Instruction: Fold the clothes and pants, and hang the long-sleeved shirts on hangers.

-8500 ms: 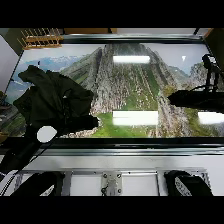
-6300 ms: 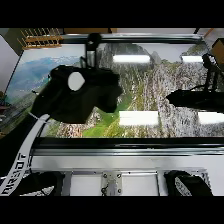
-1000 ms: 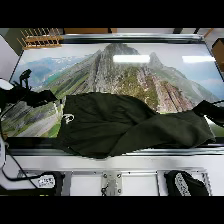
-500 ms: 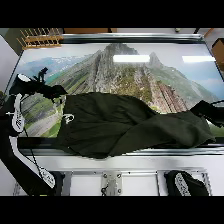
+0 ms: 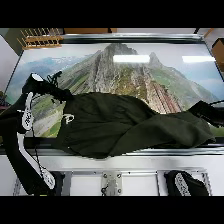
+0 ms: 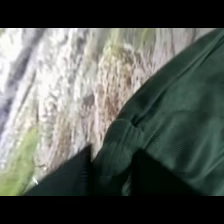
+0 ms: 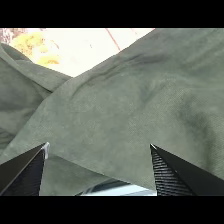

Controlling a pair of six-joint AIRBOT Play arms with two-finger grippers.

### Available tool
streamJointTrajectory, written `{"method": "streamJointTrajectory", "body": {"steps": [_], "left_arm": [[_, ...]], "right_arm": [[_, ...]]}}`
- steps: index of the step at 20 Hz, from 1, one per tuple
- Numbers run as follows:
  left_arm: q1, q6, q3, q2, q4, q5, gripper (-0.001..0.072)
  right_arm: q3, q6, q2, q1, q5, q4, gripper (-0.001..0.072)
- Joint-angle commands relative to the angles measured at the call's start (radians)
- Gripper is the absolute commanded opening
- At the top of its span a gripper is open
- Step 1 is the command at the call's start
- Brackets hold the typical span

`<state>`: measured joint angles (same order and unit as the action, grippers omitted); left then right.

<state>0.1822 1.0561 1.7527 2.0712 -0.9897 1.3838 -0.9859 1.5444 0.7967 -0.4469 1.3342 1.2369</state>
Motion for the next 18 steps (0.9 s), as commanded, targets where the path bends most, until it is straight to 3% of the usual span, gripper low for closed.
{"method": "streamJointTrajectory", "body": {"steps": [1, 10, 15, 18], "left_arm": [[-0.022, 0.009, 0.003, -0.008, -0.017, 0.063, 0.002], [0.195, 0.034, 0.003, -0.307, -0.168, -0.069, 0.002], [0.24, 0.045, 0.002, -0.317, -0.159, -0.069, 0.0021], [0.224, 0.044, 0.002, -0.317, -0.16, -0.1, 0.0021]], "right_arm": [[0.0, 0.001, 0.0, 0.0, -0.001, -0.001, 0.0694], [0.0, 0.001, 0.0, 0.002, 0.001, -0.012, 0.0693], [0.005, 0.006, 0.004, 0.002, -0.056, -0.045, 0.0692], [0.005, 0.083, 0.051, 0.0, -0.159, -0.042, 0.0692]]}}
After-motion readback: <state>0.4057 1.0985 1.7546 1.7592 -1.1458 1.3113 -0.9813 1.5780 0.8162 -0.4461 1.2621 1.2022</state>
